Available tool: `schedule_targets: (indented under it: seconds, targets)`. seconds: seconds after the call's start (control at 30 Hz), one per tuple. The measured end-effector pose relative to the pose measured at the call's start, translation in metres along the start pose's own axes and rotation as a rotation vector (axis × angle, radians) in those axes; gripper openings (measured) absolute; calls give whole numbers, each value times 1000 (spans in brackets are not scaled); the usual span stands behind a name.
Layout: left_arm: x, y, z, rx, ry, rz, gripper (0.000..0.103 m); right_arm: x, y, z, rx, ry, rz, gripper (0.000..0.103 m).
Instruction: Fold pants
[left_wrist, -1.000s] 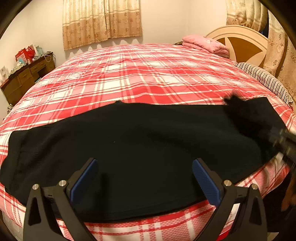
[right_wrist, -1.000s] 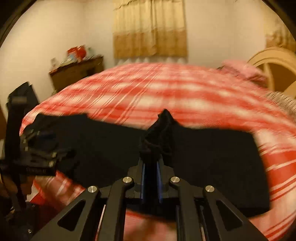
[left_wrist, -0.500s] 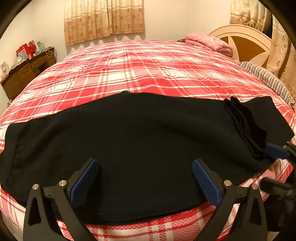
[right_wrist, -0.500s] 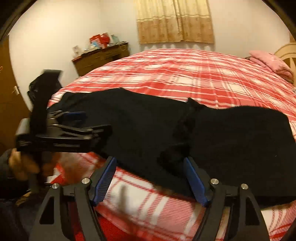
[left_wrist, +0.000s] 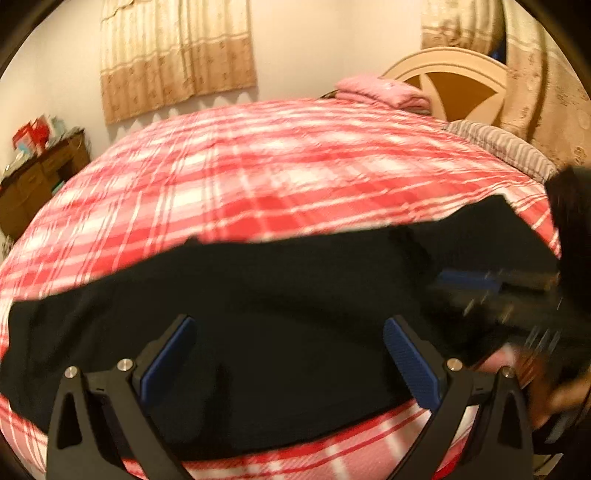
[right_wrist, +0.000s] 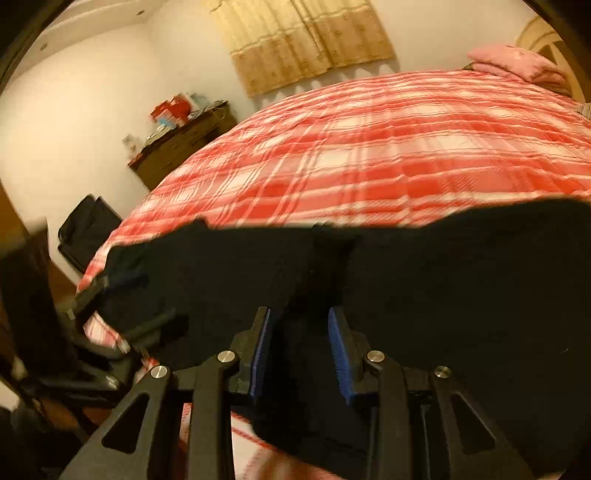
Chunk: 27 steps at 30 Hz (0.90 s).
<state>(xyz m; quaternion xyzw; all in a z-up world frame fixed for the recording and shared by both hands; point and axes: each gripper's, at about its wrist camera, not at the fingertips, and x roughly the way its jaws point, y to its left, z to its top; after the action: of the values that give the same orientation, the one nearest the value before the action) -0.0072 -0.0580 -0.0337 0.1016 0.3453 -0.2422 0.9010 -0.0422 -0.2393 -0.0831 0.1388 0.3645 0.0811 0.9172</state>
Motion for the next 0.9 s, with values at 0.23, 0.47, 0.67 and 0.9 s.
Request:
schedule_targets:
  seconds: [0.23, 0.47, 0.67, 0.9]
  targets:
    - [3, -29, 36, 53, -73, -57, 103, -55, -37, 7, 188, -49, 77, 43]
    - [5, -67, 48, 54, -106, -122, 103, -125, -82, 32, 142, -151, -218, 43]
    - [35, -103, 28, 98, -34, -59, 103, -88, -103, 57, 95, -67, -233, 42]
    - [53, -92, 12, -11, 58, -61, 103, -43, -138, 54, 213, -9, -244, 42]
